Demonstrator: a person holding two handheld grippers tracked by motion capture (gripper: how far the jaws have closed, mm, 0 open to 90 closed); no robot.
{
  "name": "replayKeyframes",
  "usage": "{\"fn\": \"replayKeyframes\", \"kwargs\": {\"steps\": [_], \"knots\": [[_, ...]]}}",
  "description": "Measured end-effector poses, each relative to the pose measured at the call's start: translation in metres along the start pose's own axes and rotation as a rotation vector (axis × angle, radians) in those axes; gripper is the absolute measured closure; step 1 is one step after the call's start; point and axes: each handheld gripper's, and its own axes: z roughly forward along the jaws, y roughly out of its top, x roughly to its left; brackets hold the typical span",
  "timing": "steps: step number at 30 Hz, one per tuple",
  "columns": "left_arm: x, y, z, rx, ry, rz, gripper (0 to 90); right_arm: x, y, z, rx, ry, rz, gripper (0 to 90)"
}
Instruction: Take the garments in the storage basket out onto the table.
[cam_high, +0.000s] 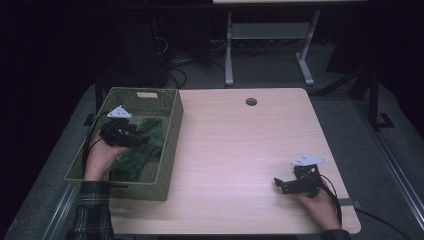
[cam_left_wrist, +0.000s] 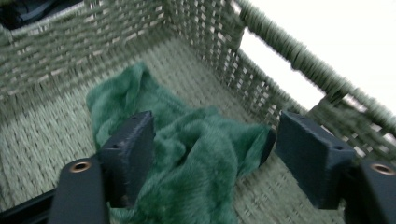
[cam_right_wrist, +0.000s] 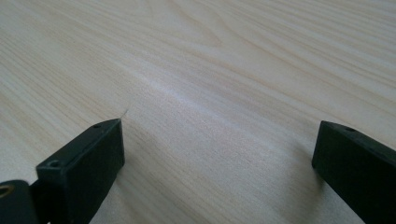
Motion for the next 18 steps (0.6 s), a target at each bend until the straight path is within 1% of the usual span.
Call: {"fn": "replayKeyframes", "kwargs": {"steps": [2,3,6,8,10,13,18], "knots": [[0.002,-0.003,0.002,0.013,0.007,-0.009,29.7,0.0,0.0,0.0,0.0,0.0,0.0,2.1],[0.004,-0.005,0.002,0.027,0.014,-0.006,30.8,0.0,0.0,0.0,0.0,0.0,0.0,2.1],[0.008,-0.011,0.006,0.057,0.018,-0.012,32.7,0.0,0.0,0.0,0.0,0.0,0.0,2.0],[0.01,-0.014,0.009,0.073,0.014,-0.023,33.5,0.0,0.0,0.0,0.0,0.0,0.0,2.0],[0.012,-0.017,0.012,0.096,0.014,-0.02,34.4,0.0,0.0,0.0,0.0,0.0,0.001,2.0],[0.013,-0.02,0.016,0.115,0.0,-0.03,37.3,0.0,0.0,0.0,0.0,0.0,0.0,2.0],[0.015,-0.024,0.022,0.161,-0.007,-0.021,39.5,0.0,0.0,0.0,0.0,0.0,0.001,2.0]]}}
